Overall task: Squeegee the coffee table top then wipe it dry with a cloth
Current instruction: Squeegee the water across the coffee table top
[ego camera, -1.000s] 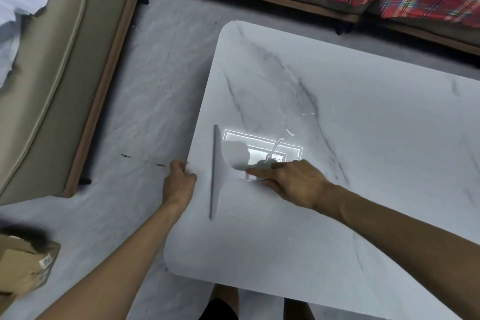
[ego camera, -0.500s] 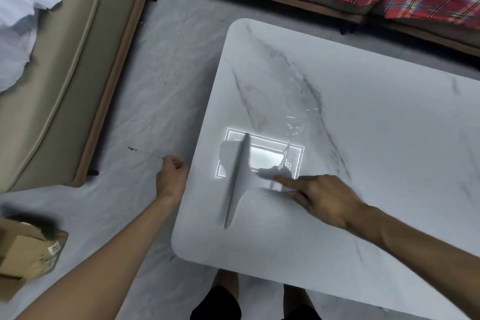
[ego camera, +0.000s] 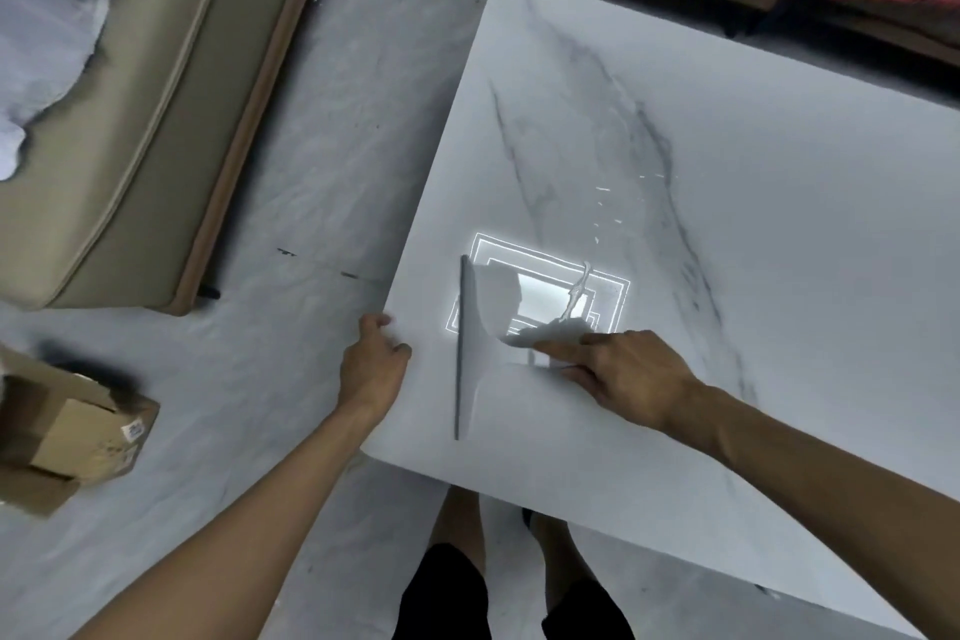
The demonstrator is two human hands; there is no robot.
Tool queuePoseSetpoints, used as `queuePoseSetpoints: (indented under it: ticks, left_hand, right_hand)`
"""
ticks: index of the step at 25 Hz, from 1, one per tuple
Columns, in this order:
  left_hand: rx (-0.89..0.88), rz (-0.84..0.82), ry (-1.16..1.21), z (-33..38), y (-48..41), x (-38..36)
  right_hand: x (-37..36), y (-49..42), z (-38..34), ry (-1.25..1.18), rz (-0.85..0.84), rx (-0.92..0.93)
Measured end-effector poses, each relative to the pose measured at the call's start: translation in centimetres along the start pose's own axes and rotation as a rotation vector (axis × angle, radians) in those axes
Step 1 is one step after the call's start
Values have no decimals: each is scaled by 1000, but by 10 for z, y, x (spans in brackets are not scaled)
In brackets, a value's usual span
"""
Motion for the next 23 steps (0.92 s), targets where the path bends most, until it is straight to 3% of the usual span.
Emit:
queuePoseSetpoints:
  ticks: [4, 7, 10, 14, 18, 23]
  left_hand:
    - [37, -46, -59, 5, 4, -5]
    - [81, -11, 31, 6, 6, 4]
    - [129, 147, 162, -10, 28, 9]
    - [173, 316, 232, -50, 64, 14]
    - [208, 245, 178, -75, 70, 11]
    - [208, 100, 152, -79, 64, -13]
  right_hand:
    - [15, 72, 51, 34, 34, -130]
    - [19, 90, 51, 65, 67, -149]
    - [0, 62, 7, -7, 55, -14]
    - [-43, 3, -85, -30, -86, 171]
    - [-69, -14, -119, 19, -128, 236]
    - [-53, 30, -53, 19, -51, 135]
Point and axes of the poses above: each hand's wrist, its own y-axis away from the middle knuckle, its own x-axis out of the back of the hand, z = x × y, the point moved 2 cm from there along -y, towards the middle knuckle, and after that the axes turned 5 degrees about z, right-handed, at the moved point
